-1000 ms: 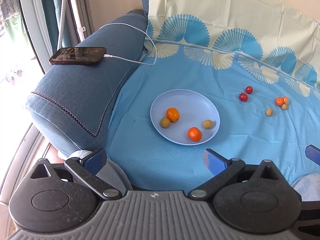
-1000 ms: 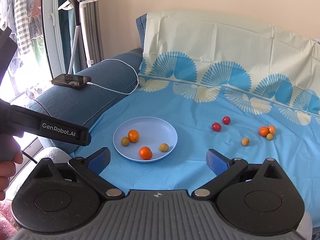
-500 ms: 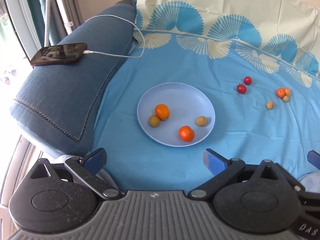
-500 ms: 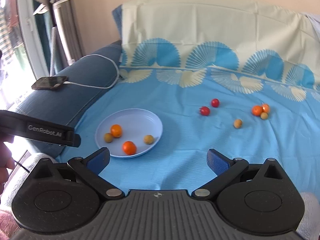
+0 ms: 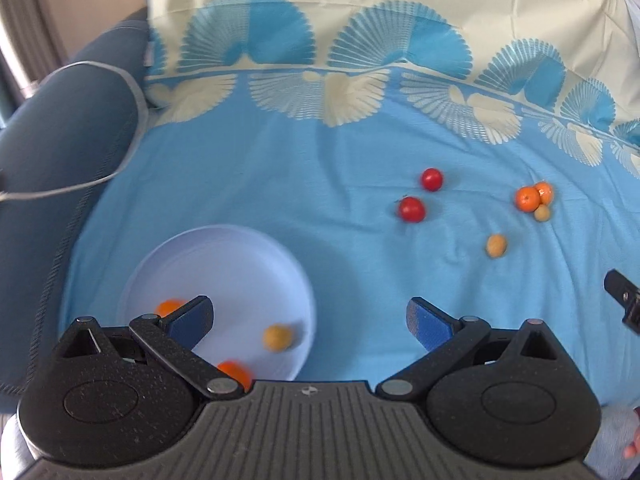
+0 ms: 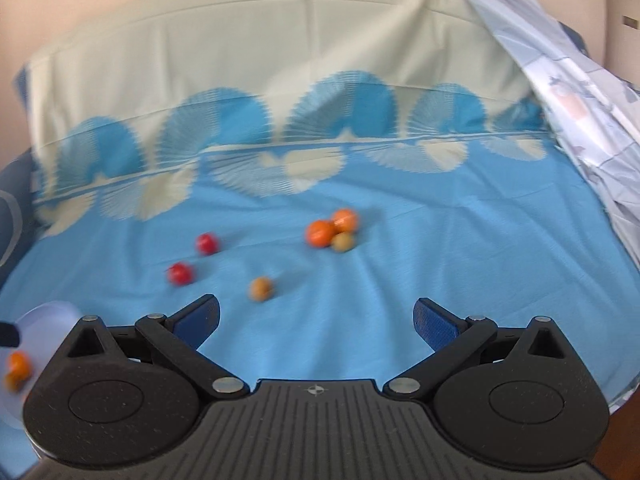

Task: Organize fruits
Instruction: 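Grasp a red tomato with the left gripper while the right gripper grasps a plastic-wrapped mandarin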

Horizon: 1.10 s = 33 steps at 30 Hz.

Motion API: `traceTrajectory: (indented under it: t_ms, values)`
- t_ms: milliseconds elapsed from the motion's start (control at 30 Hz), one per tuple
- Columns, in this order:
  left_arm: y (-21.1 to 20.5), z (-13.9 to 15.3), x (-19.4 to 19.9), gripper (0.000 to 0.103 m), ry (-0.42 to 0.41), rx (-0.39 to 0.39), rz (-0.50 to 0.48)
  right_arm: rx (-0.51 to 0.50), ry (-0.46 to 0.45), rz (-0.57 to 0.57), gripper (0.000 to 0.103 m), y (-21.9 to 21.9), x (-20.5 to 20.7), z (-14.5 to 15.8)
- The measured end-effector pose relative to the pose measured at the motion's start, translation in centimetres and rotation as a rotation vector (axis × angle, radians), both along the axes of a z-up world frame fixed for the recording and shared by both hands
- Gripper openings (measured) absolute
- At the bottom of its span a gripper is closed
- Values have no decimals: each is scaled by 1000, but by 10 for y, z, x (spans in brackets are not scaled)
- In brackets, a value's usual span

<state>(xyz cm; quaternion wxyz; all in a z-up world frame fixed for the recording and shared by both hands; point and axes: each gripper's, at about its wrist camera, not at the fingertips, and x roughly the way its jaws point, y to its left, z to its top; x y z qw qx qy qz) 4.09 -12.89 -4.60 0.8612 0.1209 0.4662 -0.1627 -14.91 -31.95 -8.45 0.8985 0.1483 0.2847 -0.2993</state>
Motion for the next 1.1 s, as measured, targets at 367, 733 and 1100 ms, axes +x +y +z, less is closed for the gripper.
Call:
traceTrajectory:
  t_ms: [367,733,1100]
  values:
    - [-112,-90,96,103,76,41,-29,62,81,-7,102,-165,119,-81]
    - [-140,-129,133,102,174,56,-48,85,117,73,96,-198,181,-111]
    - [-121,-89,118,36,135,-75,-69,100,116,81,39,-190,175,-102]
